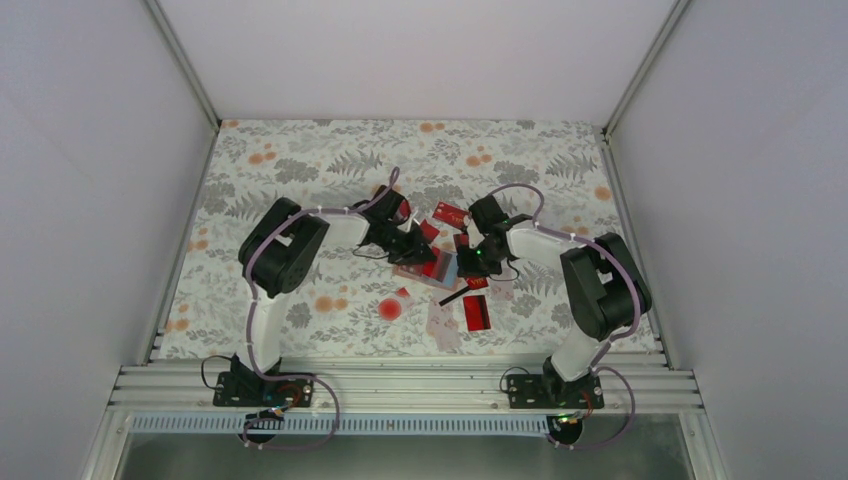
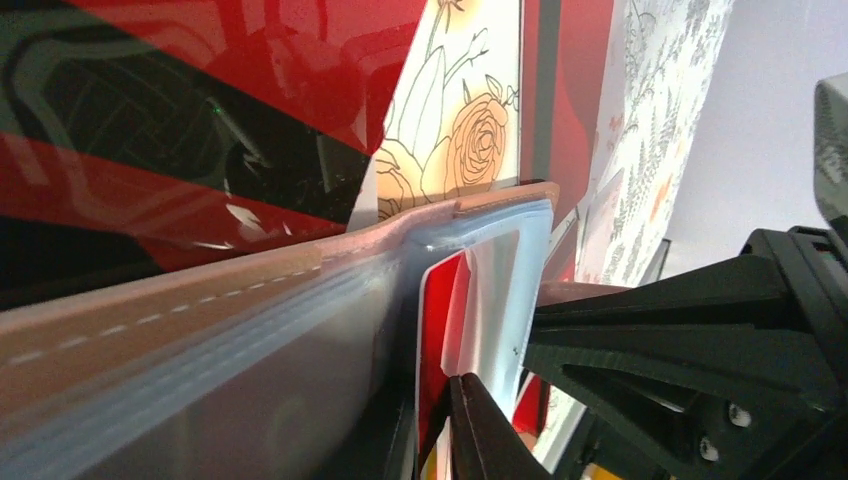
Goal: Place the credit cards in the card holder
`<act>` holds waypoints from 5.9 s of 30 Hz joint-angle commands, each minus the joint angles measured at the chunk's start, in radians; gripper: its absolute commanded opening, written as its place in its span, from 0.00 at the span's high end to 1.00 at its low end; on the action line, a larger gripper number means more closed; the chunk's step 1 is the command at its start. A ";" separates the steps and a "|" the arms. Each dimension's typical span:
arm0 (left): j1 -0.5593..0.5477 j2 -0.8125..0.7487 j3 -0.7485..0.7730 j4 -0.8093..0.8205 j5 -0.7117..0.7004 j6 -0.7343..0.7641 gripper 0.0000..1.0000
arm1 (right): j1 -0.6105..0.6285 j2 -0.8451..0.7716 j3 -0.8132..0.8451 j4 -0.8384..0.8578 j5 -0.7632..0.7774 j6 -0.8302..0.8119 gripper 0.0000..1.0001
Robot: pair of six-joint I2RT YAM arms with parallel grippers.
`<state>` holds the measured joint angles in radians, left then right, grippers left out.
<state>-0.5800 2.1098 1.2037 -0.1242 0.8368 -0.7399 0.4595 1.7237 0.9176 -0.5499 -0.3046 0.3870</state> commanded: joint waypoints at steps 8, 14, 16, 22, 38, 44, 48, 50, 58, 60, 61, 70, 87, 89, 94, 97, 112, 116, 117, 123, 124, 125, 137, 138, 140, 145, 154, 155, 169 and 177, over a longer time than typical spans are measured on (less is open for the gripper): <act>-0.075 -0.033 0.069 -0.230 -0.320 0.020 0.67 | 0.023 0.140 -0.092 0.103 0.015 -0.044 0.96; -0.126 -0.001 0.191 -0.383 -0.440 0.068 0.60 | 0.023 0.133 -0.091 0.109 0.017 -0.047 0.96; -0.143 0.014 0.219 -0.413 -0.464 0.070 0.58 | 0.024 0.129 -0.092 0.113 0.017 -0.048 0.96; -0.200 0.061 0.311 -0.509 -0.555 0.081 0.50 | 0.022 0.099 -0.100 0.125 0.019 -0.046 0.96; -0.255 0.112 0.458 -0.621 -0.581 0.105 0.31 | 0.016 0.048 -0.077 0.188 -0.038 -0.073 0.96; -0.208 -0.010 0.462 -0.698 -0.642 0.110 0.17 | 0.013 0.023 -0.053 0.146 -0.010 -0.078 0.96; -0.149 -0.131 0.449 -0.715 -0.660 0.116 0.12 | 0.011 0.003 -0.040 0.118 -0.002 -0.086 0.96; -0.107 -0.201 0.428 -0.712 -0.653 0.128 0.11 | 0.011 -0.004 -0.028 0.104 -0.008 -0.093 0.96; 0.077 -0.298 0.175 -0.573 -0.429 0.339 0.21 | 0.011 -0.024 0.034 0.036 0.009 -0.093 0.96; 0.104 -0.287 0.135 -0.524 -0.379 0.378 0.25 | 0.011 -0.033 0.038 0.029 0.009 -0.087 0.95; 0.118 -0.279 0.115 -0.498 -0.333 0.389 0.27 | 0.012 -0.037 0.037 0.027 0.011 -0.084 0.95; 0.188 -0.152 0.039 -0.357 -0.134 0.430 0.29 | 0.013 -0.002 0.038 0.039 -0.008 -0.068 0.95; 0.194 -0.036 0.062 -0.326 0.017 0.483 0.29 | 0.012 0.072 0.058 0.063 -0.023 -0.050 0.96; 0.194 -0.052 0.062 -0.327 0.031 0.476 0.30 | 0.013 0.083 0.058 0.070 -0.031 -0.047 0.95; 0.193 -0.129 0.059 -0.335 0.049 0.446 0.30 | 0.017 0.112 0.073 0.087 -0.039 -0.043 0.96; 0.193 -0.159 0.052 -0.331 0.055 0.430 0.30 | 0.035 0.141 0.100 0.093 -0.049 -0.043 0.96; 0.178 -0.243 -0.095 -0.282 0.016 0.387 0.34 | 0.126 0.267 0.284 0.084 -0.047 -0.022 0.96; 0.158 -0.210 -0.082 -0.264 0.023 0.382 0.35 | 0.110 0.208 0.279 0.059 -0.042 -0.028 0.95; 0.155 -0.207 -0.082 -0.259 0.025 0.380 0.35 | 0.104 0.191 0.278 0.050 -0.042 -0.030 0.95; 0.149 -0.204 -0.060 -0.286 -0.008 0.389 0.44 | 0.076 0.069 0.255 -0.015 -0.044 -0.033 0.89; 0.149 -0.209 -0.056 -0.294 -0.021 0.393 0.46 | 0.071 0.043 0.244 -0.019 -0.047 -0.031 0.88; 0.149 -0.212 -0.048 -0.312 -0.038 0.398 0.49 | 0.068 0.018 0.232 -0.023 -0.052 -0.028 0.86; 0.134 -0.171 0.069 -0.454 -0.187 0.435 0.80 | 0.039 0.016 0.178 -0.003 0.041 0.055 0.78; 0.133 -0.170 0.073 -0.461 -0.198 0.439 0.81 | 0.039 0.025 0.180 0.001 0.047 0.063 0.80; 0.130 -0.159 0.071 -0.465 -0.206 0.444 0.82 | 0.038 0.045 0.183 0.011 0.044 0.070 0.82; 0.121 -0.123 0.075 -0.453 -0.207 0.446 0.83 | 0.039 0.085 0.191 0.030 0.035 0.066 0.85; 0.099 -0.062 0.159 -0.506 -0.246 0.466 0.84 | 0.039 0.145 0.221 0.061 0.003 0.049 0.86; 0.097 -0.060 0.167 -0.511 -0.249 0.469 0.84 | 0.039 0.148 0.223 0.063 -0.001 0.047 0.86; 0.062 -0.022 0.198 -0.542 -0.307 0.476 0.85 | 0.043 0.171 0.295 0.067 -0.047 0.029 0.89; 0.062 -0.014 0.200 -0.537 -0.293 0.473 0.85 | 0.076 0.194 0.281 0.097 -0.081 0.039 0.90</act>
<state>-0.5068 2.0537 1.3998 -0.6548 0.5606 -0.2760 0.5133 1.8973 1.1889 -0.4843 -0.3603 0.4328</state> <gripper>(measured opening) 0.153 0.104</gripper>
